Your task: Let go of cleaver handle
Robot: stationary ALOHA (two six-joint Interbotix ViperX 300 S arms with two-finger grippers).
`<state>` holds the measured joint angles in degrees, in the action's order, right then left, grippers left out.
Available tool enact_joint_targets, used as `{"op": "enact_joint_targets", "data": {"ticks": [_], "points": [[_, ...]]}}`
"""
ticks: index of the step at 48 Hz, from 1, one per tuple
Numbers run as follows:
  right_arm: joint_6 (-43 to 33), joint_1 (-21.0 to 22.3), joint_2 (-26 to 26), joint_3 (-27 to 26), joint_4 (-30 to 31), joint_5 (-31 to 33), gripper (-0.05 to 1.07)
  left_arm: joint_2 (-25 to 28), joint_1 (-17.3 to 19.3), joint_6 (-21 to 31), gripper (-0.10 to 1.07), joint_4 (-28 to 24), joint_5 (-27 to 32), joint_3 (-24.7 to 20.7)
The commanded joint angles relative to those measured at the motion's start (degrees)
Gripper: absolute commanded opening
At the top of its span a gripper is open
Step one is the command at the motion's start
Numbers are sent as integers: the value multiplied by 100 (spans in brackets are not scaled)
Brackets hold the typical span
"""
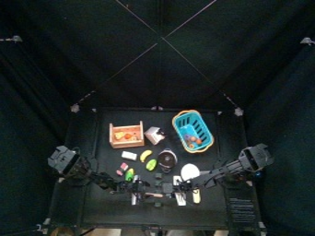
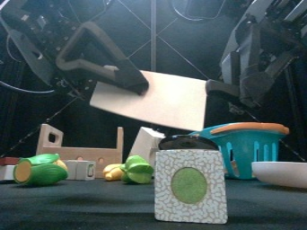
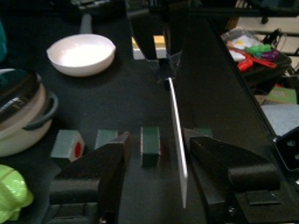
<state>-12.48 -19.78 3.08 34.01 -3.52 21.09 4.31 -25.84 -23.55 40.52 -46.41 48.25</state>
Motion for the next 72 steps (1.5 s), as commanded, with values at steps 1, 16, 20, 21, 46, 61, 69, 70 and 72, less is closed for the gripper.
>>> {"op": "enact_joint_targets", "data": {"ticks": [1, 16, 20, 21, 46, 61, 69, 70, 72], "points": [[18, 9, 272, -149, -114, 114, 46, -448, 176, 9, 86, 35, -352, 88], [18, 360, 642, -220, -598, 457, 46, -1204, 589, -18, 86, 26, -598, 431], [9, 501, 747, -246, -809, 598, 46, -1362, 712, -18, 86, 9, -765, 554], [9, 545, 773, -255, -861, 642, 46, -1406, 747, -26, 86, 9, -817, 589], [-193, 1802, 984, -1072, -2127, 2558, 46, -3349, 1248, -26, 86, 62, -1002, 1582], [-2364, 2171, 1397, -1151, 387, 3146, 47, -4236, 1485, 0, 86, 70, -264, 1969], [-3085, 2109, 1670, -1055, 940, 3094, 47, -4157, 1477, 9, 86, 70, -229, 1951], [-3146, 2109, 1705, -1063, 932, 3094, 47, -4140, 1477, 9, 86, 70, -220, 1942], [-3182, 2101, 1731, -1081, 914, 3111, 47, -4113, 1477, 9, 86, 70, -220, 1934]]}}
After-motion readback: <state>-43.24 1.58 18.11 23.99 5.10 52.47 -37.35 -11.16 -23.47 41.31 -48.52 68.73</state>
